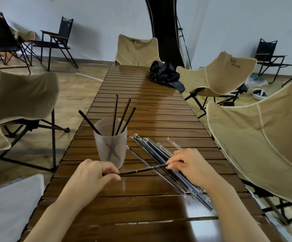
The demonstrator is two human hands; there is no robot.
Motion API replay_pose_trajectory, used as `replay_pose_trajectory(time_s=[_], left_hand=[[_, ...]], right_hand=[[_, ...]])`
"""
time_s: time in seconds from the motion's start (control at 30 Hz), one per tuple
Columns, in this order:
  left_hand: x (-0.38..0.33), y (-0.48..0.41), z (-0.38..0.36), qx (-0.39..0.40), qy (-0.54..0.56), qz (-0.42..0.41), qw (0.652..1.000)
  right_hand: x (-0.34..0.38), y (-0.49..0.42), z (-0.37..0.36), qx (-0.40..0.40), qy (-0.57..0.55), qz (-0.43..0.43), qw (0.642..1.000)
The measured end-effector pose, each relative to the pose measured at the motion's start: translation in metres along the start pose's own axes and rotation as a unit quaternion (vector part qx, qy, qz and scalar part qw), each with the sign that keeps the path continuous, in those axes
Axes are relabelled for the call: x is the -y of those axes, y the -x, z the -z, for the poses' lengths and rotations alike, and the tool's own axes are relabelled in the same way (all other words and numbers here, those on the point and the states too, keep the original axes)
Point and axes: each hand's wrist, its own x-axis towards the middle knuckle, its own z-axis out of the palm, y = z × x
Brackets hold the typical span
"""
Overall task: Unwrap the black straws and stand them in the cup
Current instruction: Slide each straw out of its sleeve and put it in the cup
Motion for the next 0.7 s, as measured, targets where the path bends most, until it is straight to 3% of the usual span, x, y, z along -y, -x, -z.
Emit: replay_pose_trajectory(time_s=[0.7], left_hand=[[-0.002, -0.001, -0.012, 0.021, -0.013, -0.022, 0.999]], right_hand=[[0.012, 0.001, -0.010, 0.044, 0.075, 0.037, 0.996]])
